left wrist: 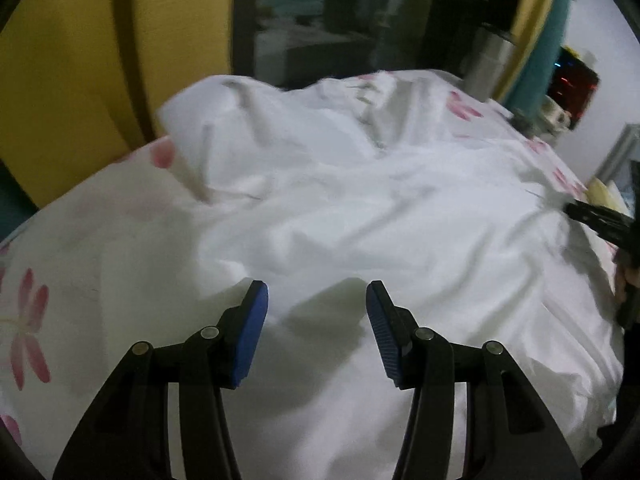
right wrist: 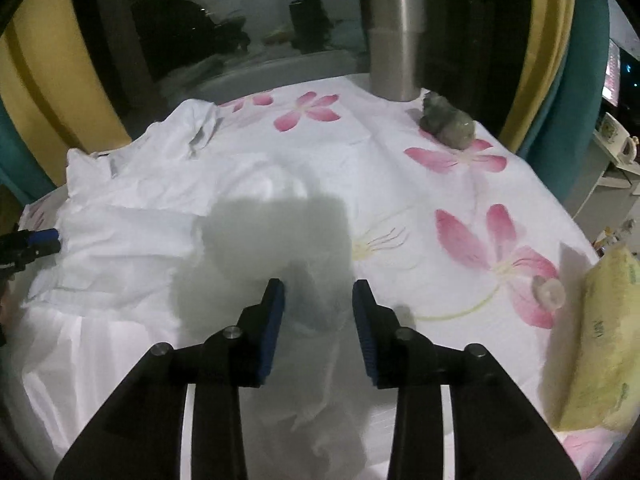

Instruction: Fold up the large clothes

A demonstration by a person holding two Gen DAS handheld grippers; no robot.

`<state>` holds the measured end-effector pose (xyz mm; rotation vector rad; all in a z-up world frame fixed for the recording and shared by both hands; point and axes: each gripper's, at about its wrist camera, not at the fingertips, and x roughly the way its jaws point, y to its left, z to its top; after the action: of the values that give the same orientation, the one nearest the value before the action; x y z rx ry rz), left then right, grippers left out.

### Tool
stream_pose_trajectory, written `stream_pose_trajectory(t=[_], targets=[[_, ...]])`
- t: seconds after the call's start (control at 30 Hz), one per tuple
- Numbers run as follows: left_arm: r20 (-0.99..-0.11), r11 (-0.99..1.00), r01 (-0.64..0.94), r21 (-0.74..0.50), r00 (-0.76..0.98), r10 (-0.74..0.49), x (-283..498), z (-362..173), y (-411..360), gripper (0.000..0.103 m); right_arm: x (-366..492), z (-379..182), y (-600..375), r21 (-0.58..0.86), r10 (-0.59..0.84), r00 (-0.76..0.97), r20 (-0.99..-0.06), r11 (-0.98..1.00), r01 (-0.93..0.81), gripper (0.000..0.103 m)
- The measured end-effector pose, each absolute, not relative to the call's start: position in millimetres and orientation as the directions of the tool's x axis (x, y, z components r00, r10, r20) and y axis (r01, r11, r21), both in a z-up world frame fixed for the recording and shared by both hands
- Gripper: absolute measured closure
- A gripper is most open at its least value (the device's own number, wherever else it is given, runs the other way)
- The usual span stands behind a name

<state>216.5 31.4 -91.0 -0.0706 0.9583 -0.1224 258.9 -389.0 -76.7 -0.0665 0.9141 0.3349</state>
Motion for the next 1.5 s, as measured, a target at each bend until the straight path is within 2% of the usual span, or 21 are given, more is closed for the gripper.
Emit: stream_pose_trajectory(t=[0.17,0.23,0.3,0.4,0.5,0.67,0.97,1.0,1.03,1.1,1.13,1.17,1.2,1.27,1.37,1.47,1.5], targets=[[-0.773,0.993,0.057,-0.105,0.624,-0.118,225,-68,49,0.049,267,-55,-371,0.039,0.245,0.598,-0.763,0.941,-0.335,0.067],[-0.754,0.994,0.046,-0.103,0.647,-0.108,232,-57,57,0.049,275,-46,-360,0.018,0.249,0.607,-0.755,0.933,-0.361,0.059],[-0.738,0.994,0.036,-0.103,0.667,-0.101,238,-49,65,0.049,284,-39,-347,0.003,0.262,0.614,-0.744,0.921,-0.390,0.043],[-0.714,0.994,0.018,-0.104,0.695,-0.087,251,-38,76,0.048,300,-30,-324,-0.008,0.292,0.612,-0.735,0.899,-0.437,0.042],[-0.705,0.992,-0.014,-0.123,0.705,-0.077,271,-37,88,0.048,321,-27,-298,0.016,0.344,0.572,-0.745,0.866,-0.500,0.042],[-0.712,0.973,-0.026,-0.230,0.686,-0.150,300,-51,107,0.048,363,-32,-260,0.064,0.402,0.509,-0.761,0.827,-0.558,0.042],[-0.743,0.967,0.026,-0.255,0.634,-0.213,312,-86,110,0.049,429,-57,-222,0.185,0.465,0.397,-0.791,0.802,-0.568,0.042],[-0.741,0.966,0.038,-0.256,0.633,-0.222,311,-89,110,0.053,436,-63,-217,0.201,0.466,0.369,-0.804,0.797,-0.569,0.042],[-0.740,0.964,0.051,-0.260,0.631,-0.233,310,-90,108,0.065,441,-67,-215,0.215,0.462,0.346,-0.816,0.799,-0.562,0.042],[-0.735,0.966,0.064,-0.251,0.637,-0.233,309,-90,105,0.066,447,-76,-210,0.258,0.479,0.304,-0.823,0.793,-0.552,0.042],[-0.723,0.965,0.079,-0.252,0.647,-0.241,308,-88,105,0.067,446,-79,-207,0.291,0.516,0.283,-0.808,0.768,-0.571,0.043],[-0.711,0.968,0.084,-0.237,0.664,-0.232,306,-84,104,0.067,443,-79,-205,0.289,0.527,0.284,-0.801,0.756,-0.587,0.063],[-0.700,0.973,0.083,-0.216,0.682,-0.213,304,-80,102,0.068,436,-76,-200,0.204,0.483,0.337,-0.808,0.767,-0.608,0.082],[-0.664,0.977,0.104,-0.187,0.720,-0.204,300,-68,97,0.069,419,-64,-191,0.044,0.431,0.454,-0.780,0.761,-0.647,0.091],[-0.601,0.985,0.142,-0.098,0.780,-0.173,295,-49,79,0.070,380,-42,-174,-0.254,0.347,0.653,-0.673,0.721,-0.644,0.093],[-0.546,0.989,0.145,0.013,0.830,-0.114,290,-38,55,0.069,339,-25,-165,-0.470,0.329,0.793,-0.512,0.665,-0.580,0.093],[-0.553,0.990,0.140,0.027,0.827,-0.102,290,-38,51,0.069,333,-25,-164,-0.503,0.323,0.807,-0.494,0.650,-0.569,0.093]])
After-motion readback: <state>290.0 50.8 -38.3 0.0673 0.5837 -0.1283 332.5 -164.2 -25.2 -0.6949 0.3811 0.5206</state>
